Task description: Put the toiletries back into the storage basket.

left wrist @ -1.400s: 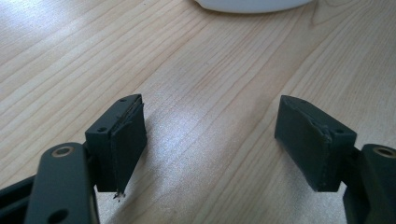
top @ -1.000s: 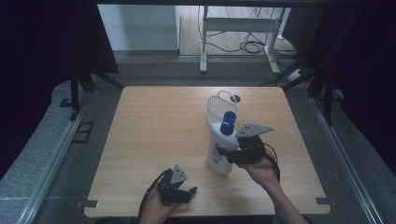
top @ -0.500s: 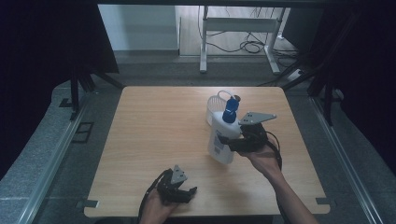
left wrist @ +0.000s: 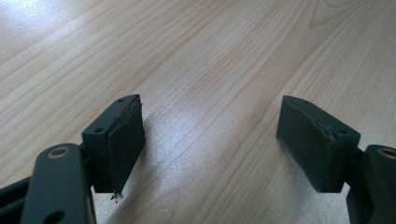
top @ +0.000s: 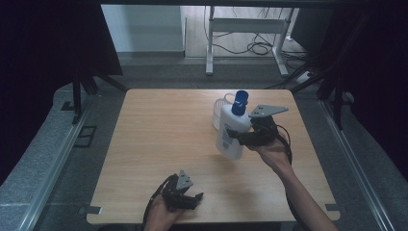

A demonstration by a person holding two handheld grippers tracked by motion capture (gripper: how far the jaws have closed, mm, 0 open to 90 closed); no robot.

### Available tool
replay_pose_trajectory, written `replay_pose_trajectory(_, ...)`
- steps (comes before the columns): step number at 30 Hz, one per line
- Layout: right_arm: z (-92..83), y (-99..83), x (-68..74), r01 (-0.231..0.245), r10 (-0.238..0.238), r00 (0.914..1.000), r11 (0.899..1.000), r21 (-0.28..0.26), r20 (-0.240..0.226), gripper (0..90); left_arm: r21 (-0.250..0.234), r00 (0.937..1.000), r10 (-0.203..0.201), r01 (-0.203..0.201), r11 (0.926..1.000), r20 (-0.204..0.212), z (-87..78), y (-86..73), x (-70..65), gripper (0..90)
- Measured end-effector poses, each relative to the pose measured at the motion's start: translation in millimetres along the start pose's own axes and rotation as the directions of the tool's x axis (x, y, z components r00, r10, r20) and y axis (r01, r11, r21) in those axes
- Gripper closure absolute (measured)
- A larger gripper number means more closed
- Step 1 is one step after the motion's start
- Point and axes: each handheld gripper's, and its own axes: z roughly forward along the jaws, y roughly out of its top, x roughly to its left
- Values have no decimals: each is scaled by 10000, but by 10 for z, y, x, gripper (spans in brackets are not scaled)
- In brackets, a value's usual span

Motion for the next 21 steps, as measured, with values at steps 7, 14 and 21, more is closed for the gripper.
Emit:
replay_pose_trajectory(7, 32, 119, -30, 253, -253, 9997, 9997, -74, -67, 374, -2, 10000, -30, 30, 10000, 1, 4, 2, -5, 219)
replay_pose_trajectory(14, 73, 170, -130, 302, -304, 9994, 9995, -96, -149, 374, 7, 10000, -32, 32, 10000, -13, 5, 3, -8, 215)
replay_pose_trajectory(21, 94, 257, -226, 275, -278, 9995, 9995, -175, -161, 375, -35, 10000, -82, 82, 10000, 5, 8, 3, -12, 214)
